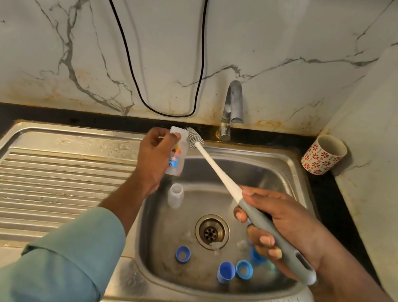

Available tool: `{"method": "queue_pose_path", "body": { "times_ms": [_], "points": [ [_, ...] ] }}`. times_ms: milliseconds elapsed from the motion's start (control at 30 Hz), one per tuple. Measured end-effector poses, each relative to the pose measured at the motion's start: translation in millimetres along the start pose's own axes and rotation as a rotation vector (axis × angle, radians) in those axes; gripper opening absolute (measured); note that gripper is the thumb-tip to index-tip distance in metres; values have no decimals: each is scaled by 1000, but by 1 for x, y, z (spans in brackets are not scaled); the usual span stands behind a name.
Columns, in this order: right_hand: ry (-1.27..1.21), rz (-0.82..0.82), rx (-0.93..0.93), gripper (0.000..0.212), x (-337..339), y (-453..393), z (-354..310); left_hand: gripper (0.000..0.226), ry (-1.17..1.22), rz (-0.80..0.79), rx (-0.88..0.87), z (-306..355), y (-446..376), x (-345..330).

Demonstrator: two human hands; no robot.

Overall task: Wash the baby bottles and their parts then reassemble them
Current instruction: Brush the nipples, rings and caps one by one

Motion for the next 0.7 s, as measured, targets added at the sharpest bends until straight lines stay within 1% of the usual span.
{"method": "queue_pose_path", "body": {
  "times_ms": [67, 167, 267, 367, 467, 567, 600, 700],
  "points": [
    [-52, -4, 3, 22, 0, -1, 0, 18, -13, 12, 2, -1, -1, 1],
    [-45, -26, -9, 22, -4, -5, -1, 13, 6, 77, 0, -2, -3, 9],
    [-30, 7, -13, 24, -1, -10, 0, 12, -53, 17, 14, -6, -6, 7],
    [-34, 4, -9, 20, -2, -14, 2, 11, -46, 34, -21, -4, -8, 13],
    [-36, 18, -14, 22, -2, -17, 3, 13, -175, -57, -41, 0, -11, 10],
    [-31, 16, -4, 24, -4, -21, 2, 15, -178, -28, -58, 0, -17, 17],
    [-22, 34, -4, 23, -4, -24, 3, 16, -178, -28, -51, -1, -18, 18],
    [-83, 95, -7, 20, 1, -32, 12, 18, -280, -105, -12, -8, -18, 7]
  ]
}}
Point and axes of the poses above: each hand's wrist, its own y-axis away from the middle knuckle, its own x-axis out of the back of the hand, z = x × y, the point moved 6 cm from there along -y, towards the middle knuckle, and after that the axes turned 15 degrees about -z, right-handed, at the moved point
